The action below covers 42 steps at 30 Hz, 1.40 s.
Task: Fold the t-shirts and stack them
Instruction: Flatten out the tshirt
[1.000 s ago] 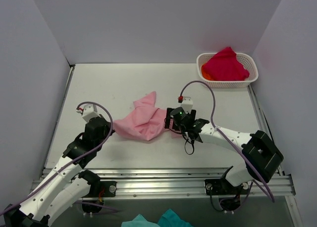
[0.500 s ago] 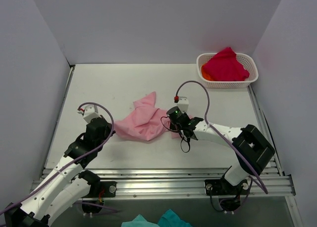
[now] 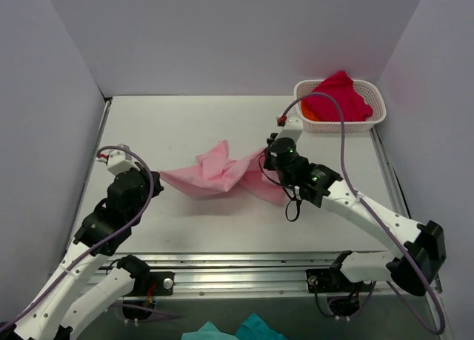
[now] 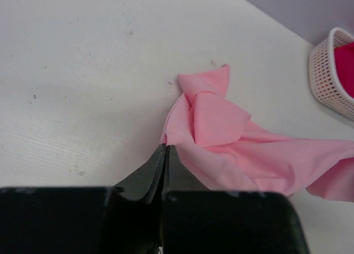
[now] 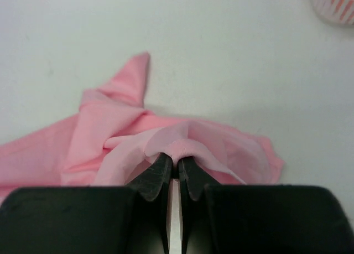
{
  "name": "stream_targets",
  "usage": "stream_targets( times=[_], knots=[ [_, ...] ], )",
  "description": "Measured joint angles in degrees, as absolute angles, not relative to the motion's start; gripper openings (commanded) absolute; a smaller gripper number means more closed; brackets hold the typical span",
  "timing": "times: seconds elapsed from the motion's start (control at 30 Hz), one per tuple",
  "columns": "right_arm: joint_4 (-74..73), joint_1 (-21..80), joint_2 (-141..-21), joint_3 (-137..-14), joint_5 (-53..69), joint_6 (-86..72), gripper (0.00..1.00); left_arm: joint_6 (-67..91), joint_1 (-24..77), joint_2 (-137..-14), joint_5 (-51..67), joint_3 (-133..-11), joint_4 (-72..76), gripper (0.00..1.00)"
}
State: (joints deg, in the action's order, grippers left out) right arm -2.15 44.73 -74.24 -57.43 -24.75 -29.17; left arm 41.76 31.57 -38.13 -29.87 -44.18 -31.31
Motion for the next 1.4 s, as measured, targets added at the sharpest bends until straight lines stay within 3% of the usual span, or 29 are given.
stream_targets(
  times=[0.33,0.57,0.83,1.0,1.2,1.4],
  knots=[
    [-7.5,44.7,-59.8,-77.6,-19.5,-17.3,0.00,33.5,31.7,-39.8,-29.3,-69.5,-34.3,0.02],
    [-7.5,44.7,-56.3,-92.2,0.6,-10.6,0.00,26.1,31.8,-44.5,-20.9,-91.6,-33.9,0.02],
    [-2.0,44.6,-55.3,-103.0,23.9,-9.6,0.00,22.7,30.6,-43.0,-8.9,-106.7,-32.6,0.02],
    [0.4,44.2,-56.8,-108.2,29.7,-10.1,0.00,21.8,28.7,-41.1,-7.2,-107.4,-31.2,0.02],
    [-1.5,44.2,-66.0,-113.8,21.5,-7.4,0.00,21.6,28.6,-42.8,-13.7,-97.5,-28.5,0.02],
    [1.1,36.8,-82.2,-105.1,14.9,-8.7,0.00,22.6,26.5,-54.9,-21.7,-82.7,-23.6,0.02]
  ],
)
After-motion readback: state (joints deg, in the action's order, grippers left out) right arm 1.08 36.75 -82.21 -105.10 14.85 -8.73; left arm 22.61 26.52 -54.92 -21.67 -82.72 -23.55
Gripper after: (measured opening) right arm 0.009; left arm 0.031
